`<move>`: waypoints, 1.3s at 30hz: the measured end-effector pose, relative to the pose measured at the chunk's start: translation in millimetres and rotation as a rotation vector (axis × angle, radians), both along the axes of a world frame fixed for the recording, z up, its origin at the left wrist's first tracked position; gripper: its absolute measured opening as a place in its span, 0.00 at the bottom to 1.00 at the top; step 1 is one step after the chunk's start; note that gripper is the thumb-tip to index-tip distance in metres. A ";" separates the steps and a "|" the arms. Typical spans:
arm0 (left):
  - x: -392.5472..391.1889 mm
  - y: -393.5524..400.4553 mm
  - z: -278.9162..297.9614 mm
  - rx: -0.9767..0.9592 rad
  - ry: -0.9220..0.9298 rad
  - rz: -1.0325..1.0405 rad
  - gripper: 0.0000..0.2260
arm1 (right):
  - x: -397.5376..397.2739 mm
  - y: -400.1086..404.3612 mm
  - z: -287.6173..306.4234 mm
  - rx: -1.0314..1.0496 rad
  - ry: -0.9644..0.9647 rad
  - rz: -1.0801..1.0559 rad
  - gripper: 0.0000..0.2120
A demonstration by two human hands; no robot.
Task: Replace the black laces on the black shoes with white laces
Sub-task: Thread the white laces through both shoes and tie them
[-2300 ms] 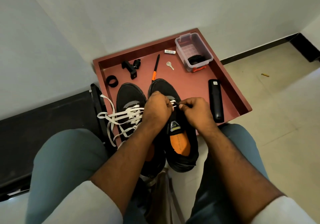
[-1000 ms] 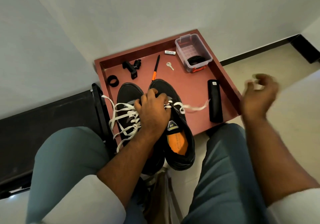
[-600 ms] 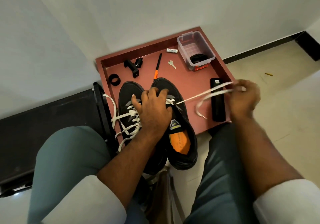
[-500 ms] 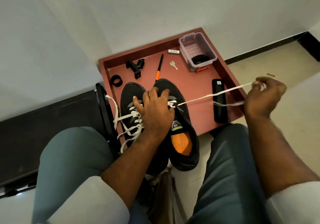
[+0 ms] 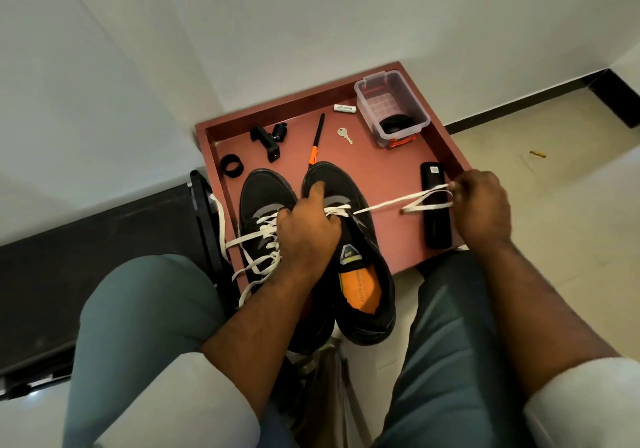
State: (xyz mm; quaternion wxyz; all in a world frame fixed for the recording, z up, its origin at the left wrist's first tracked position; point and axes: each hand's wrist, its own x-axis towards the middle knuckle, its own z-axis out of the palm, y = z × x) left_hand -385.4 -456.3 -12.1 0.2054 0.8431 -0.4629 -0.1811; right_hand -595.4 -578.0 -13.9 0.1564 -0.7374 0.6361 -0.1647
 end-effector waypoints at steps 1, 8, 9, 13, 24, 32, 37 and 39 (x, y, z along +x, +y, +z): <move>0.7 0.5 0.5 0.012 -0.002 0.001 0.25 | -6.6 -2.7 -0.1 0.000 0.061 -0.043 0.09; 13.6 9.3 16.7 0.040 0.103 -0.011 0.13 | 27.4 37.1 -3.0 0.137 -0.148 0.278 0.18; 15.5 10.2 19.0 0.065 0.118 -0.013 0.14 | 37.3 43.2 -6.8 0.186 -0.182 0.394 0.22; 13.3 13.5 24.0 0.164 0.115 -0.044 0.16 | 68.3 54.8 -20.6 0.194 -0.274 0.528 0.19; 12.6 12.7 45.6 0.212 0.325 0.018 0.08 | 41.6 48.8 -8.0 0.195 -0.114 0.277 0.16; 3.4 21.5 130.4 -0.129 1.349 -0.012 0.09 | 83.3 143.5 62.2 0.989 -1.135 0.459 0.10; 34.5 23.0 112.5 -0.364 1.194 0.208 0.09 | 72.2 141.0 73.0 0.970 -1.046 0.431 0.15; 48.2 25.6 102.6 -0.255 0.905 0.101 0.10 | 63.1 136.5 75.7 0.978 -1.120 0.356 0.15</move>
